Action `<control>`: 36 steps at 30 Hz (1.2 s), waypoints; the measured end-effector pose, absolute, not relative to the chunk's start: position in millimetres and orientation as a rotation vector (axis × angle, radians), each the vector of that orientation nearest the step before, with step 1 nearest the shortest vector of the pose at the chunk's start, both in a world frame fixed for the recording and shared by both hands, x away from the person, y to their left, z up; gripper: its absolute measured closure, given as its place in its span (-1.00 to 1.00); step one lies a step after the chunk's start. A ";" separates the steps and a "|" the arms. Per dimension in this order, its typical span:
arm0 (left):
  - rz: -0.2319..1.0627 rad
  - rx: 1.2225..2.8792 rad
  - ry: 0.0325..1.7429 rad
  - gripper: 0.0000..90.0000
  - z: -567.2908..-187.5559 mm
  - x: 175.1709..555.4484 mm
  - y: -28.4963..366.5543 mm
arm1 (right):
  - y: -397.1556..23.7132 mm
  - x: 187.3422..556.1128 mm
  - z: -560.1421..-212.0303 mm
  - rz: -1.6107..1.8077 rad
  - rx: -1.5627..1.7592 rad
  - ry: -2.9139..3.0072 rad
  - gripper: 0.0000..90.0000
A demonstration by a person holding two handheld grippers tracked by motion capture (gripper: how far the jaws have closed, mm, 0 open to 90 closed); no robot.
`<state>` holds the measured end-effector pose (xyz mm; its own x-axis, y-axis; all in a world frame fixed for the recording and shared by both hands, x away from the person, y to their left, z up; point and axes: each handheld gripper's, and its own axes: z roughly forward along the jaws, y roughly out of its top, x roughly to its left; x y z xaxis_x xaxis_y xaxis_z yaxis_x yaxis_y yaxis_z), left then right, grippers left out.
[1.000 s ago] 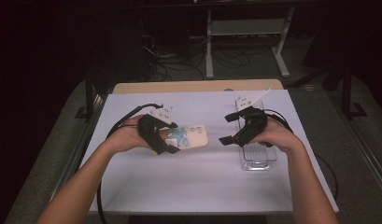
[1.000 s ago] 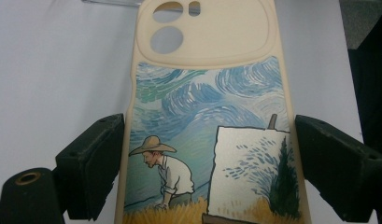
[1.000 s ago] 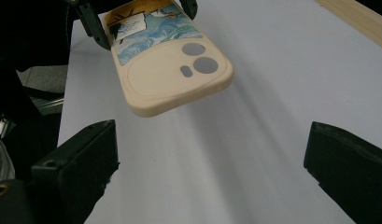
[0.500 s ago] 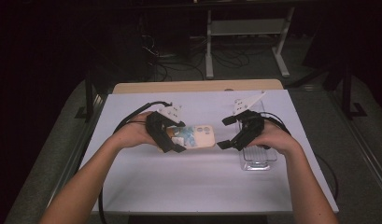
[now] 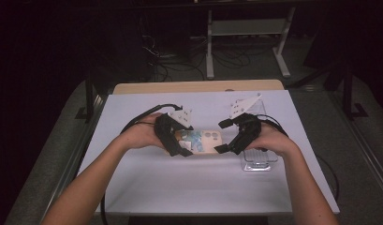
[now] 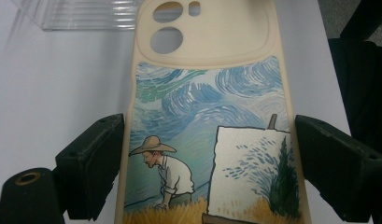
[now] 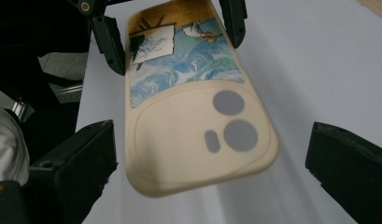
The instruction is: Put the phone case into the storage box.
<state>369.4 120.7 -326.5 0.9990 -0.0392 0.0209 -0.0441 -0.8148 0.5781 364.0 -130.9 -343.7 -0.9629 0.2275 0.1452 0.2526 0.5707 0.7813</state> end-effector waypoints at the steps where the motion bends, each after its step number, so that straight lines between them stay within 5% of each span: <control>1: 0.011 2.526 -0.066 -0.74 -326.5 368.8 119.4 | -130.3 363.7 -343.7 -1.379 -0.417 -2.761 -0.97; 36: 0.015 2.568 -0.145 -0.74 -331.7 357.6 101.9 | -87.5 355.2 -361.1 -1.258 -0.205 -2.837 -0.98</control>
<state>357.6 101.9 -331.7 0.9941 -0.1006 0.0413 -0.1070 -0.8362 0.5379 355.2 -87.5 -361.1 -0.9908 0.1079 0.0817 0.1330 0.6640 0.7358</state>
